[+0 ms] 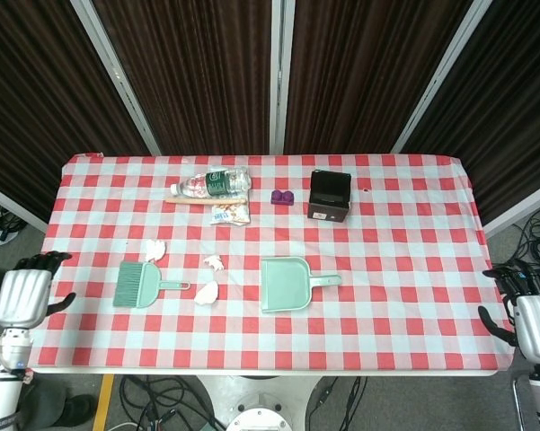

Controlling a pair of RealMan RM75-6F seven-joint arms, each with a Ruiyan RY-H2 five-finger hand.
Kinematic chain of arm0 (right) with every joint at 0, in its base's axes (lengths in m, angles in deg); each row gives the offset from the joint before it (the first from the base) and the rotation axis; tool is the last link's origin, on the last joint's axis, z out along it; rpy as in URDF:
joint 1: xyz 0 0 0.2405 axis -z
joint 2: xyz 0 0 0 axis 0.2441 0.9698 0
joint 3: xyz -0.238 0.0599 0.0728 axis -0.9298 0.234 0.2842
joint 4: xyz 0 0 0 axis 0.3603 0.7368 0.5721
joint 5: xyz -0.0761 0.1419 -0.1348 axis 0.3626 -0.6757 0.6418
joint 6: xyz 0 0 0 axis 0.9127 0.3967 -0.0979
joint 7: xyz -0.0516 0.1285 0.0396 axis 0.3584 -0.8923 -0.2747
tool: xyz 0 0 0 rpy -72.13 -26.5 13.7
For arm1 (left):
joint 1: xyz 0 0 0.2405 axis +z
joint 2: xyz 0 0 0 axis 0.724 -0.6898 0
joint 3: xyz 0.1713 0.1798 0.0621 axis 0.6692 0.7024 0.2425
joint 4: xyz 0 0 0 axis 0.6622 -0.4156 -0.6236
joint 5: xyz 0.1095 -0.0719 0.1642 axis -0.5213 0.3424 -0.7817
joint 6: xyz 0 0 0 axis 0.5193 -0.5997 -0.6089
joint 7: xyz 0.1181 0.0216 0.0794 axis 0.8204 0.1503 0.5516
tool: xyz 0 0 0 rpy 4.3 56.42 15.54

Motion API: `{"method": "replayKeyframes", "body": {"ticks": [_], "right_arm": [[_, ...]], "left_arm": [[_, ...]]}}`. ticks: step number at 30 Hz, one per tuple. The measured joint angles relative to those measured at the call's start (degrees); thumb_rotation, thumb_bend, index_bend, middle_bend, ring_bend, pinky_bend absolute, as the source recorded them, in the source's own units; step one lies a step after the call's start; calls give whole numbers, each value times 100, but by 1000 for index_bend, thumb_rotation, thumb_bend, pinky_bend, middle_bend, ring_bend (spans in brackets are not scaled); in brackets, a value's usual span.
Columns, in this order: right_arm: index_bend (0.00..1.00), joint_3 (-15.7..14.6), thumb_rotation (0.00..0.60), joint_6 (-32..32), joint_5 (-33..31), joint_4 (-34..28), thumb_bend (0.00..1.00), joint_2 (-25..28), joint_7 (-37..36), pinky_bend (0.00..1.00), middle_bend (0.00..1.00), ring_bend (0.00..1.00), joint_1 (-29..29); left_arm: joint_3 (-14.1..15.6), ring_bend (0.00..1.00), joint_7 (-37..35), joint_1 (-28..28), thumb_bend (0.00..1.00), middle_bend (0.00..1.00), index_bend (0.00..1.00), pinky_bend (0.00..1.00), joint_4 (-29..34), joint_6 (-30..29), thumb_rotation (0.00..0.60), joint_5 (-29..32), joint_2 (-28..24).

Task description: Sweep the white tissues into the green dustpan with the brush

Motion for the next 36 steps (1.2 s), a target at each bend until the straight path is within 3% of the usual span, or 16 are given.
{"method": "replayKeyframes", "body": {"ticks": [2,7,14,21,27,36], "right_arm": [[271,19,600,-18,-8,3,216,12,-11,188,268,86,-16],[272,44,600,-55,-43,15,216,45,-25,188,268,86,-32],[272,66,600,-117,-114,31,216,64,-53,188,268,86,-38],[271,76,600,-154,-177,101,216,63,-122,188,268,86,-29],[272,85,600,-221,-223,158,216,42,-184,188,268,86,-41],[272,95,600,-258,-232,215,216,29,-257,188,268,86,-57]], "left_arm": [[-63,616,50,-208,183,364,371,672,-55,230,600,-17,86],[-169,705,337,-834,197,384,385,808,-319,1010,600,-25,478],[-194,711,1307,-1488,200,390,393,832,-602,1877,600,240,1077],[-183,711,2743,-1878,200,394,415,842,-651,2317,600,1105,1559],[-123,714,3766,-2087,200,405,417,845,-460,2349,600,2052,1844],[-39,725,4337,-2295,199,424,420,849,-299,2039,600,2826,2151]]}}
